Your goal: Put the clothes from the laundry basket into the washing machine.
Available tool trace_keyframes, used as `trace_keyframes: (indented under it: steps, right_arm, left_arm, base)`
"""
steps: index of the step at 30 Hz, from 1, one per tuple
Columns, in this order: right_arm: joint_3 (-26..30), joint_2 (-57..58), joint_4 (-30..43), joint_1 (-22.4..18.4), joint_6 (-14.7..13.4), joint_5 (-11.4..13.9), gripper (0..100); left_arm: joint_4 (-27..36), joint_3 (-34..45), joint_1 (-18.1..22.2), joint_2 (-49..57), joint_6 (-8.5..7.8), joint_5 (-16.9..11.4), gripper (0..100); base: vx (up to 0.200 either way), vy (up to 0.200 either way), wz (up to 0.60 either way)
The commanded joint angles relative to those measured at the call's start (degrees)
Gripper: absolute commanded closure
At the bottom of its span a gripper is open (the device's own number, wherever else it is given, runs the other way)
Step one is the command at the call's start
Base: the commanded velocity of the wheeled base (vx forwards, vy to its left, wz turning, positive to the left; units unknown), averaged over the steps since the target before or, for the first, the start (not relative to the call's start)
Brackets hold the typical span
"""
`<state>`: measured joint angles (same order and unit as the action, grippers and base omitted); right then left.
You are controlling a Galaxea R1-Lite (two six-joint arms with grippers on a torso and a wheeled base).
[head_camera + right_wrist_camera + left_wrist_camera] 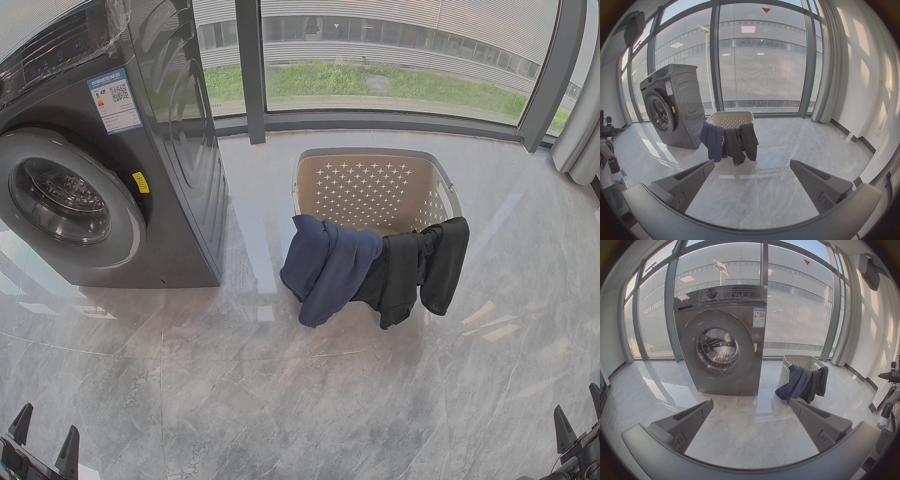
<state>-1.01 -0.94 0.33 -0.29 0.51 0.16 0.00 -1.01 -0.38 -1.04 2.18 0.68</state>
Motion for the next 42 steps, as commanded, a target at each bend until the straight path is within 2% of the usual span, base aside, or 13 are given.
trace_keyframes:
  steps: [1, 3, 24, 33, 42]
  right_arm:
    - [0.92, 0.68, 0.02, 0.03, 0.02, 0.02, 0]
    - [0.92, 0.68, 0.02, 0.03, 0.02, 0.02, 0]
    - [0.92, 0.68, 0.02, 0.03, 0.02, 0.02, 0]
    - [0.92, 0.68, 0.02, 0.03, 0.02, 0.02, 0]
    - [0.92, 0.68, 0.02, 0.03, 0.02, 0.02, 0]
  left_arm:
    - [0.0, 0.92, 0.03, 0.6, 0.1, 0.02, 0]
    - [0.0, 0.92, 0.03, 0.6, 0.02, 0.02, 0]
    - [0.0, 0.92, 0.03, 0.6, 0.28, 0.02, 0]
    - [0.0, 0.92, 0.03, 0.6, 0.28, 0.02, 0]
    - [0.0, 0.92, 0.03, 0.6, 0.37, 0.02, 0]
  base:
    - [0.0, 0.0, 0.0]
    - [0.0, 0.0, 0.0]
    - [0.0, -0.2, 0.0]
    - [0.0, 0.0, 0.0]
    - [0.2, 0.0, 0.0]
